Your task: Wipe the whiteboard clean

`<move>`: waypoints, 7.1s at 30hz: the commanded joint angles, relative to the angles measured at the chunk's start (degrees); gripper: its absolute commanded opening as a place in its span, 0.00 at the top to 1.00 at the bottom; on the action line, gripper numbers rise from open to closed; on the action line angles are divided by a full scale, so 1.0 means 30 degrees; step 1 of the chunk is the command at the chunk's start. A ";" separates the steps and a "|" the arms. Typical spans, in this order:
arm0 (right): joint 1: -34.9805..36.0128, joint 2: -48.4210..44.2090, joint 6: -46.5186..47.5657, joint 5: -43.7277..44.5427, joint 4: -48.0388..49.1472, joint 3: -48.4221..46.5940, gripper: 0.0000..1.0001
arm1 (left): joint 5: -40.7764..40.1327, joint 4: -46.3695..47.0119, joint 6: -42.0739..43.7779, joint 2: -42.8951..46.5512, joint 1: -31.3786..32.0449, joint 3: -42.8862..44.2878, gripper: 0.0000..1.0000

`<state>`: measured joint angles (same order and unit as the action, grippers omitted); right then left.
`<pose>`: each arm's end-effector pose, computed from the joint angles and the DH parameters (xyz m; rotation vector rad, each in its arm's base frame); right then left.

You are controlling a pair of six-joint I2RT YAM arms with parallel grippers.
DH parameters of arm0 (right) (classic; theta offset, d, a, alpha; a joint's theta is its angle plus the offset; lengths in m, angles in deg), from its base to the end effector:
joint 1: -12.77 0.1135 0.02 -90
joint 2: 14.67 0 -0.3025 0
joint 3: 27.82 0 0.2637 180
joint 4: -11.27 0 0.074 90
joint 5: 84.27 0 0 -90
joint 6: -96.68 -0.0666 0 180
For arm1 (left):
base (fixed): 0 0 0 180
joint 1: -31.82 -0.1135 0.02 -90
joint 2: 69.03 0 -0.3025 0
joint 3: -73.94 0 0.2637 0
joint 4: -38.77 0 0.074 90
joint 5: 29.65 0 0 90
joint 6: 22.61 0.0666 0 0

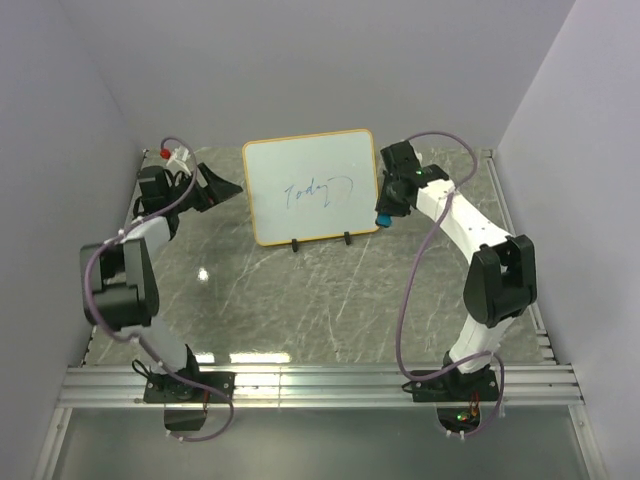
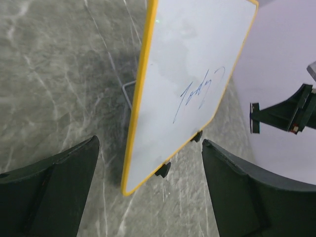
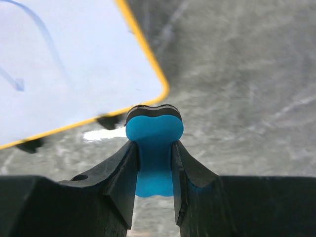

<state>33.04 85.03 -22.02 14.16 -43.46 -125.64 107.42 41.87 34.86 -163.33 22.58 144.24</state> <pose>0.3894 0.1334 0.2862 0.2435 2.5375 0.1459 0.3978 0.0153 0.2653 -0.1429 1.9503 -1.0593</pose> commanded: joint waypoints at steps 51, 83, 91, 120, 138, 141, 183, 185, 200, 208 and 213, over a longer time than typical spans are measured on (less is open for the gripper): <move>0.7394 1.3877 -0.4874 0.2784 0.3783 -1.5405 1.00 | 0.2387 0.0649 0.3754 -0.6360 0.4016 0.3949 1.00; 0.2321 0.8894 -0.6162 0.4311 0.6978 -0.5818 1.00 | 0.1391 -0.2048 0.5982 -0.6066 0.4572 0.4536 1.00; 0.5133 0.9890 -0.8797 0.2936 0.6509 -0.7813 1.00 | 0.0981 -0.1902 0.5952 -0.6388 0.4835 0.4565 1.00; 0.2708 1.1092 -0.8448 0.3225 0.6100 -0.8634 1.00 | 0.0072 -0.2106 0.6392 -0.6476 0.5246 0.4682 1.00; 0.0010 1.0038 -0.9092 0.3022 0.6478 -0.5588 1.00 | -0.0367 -0.2956 0.7094 -0.6652 0.5217 0.4917 1.00; 0.0097 0.9950 -0.9326 0.2817 0.6449 -0.5384 1.00 | -0.0455 -0.3015 0.7124 -0.6652 0.5217 0.4946 1.00; 0.7802 0.9949 -1.4278 0.1937 0.6626 -0.4443 1.00 | -0.0133 -0.2780 0.6626 -0.7442 0.5304 0.5444 1.00; 0.8123 1.0183 -1.4161 0.2199 0.5954 -0.5347 1.00 | -0.0104 -0.2838 0.6597 -0.7472 0.5275 0.5502 1.00; 0.3734 0.6875 -1.2844 0.4310 0.6565 -0.0669 1.00 | 0.0043 -0.3248 0.6831 -0.7590 0.5275 0.5707 1.00; 0.1301 0.6902 -1.1087 0.4632 0.6772 -0.1396 1.00 | 0.0189 -0.3337 0.6977 -0.7648 0.5275 0.5737 1.00; -0.0018 0.7167 -1.0324 0.4604 0.6828 -0.2335 1.00 | 0.0219 -0.3308 0.6948 -0.7619 0.5217 0.5708 1.00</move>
<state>37.13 102.63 -55.82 21.81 -22.46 -131.47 112.93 34.37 47.47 -184.03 35.90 161.48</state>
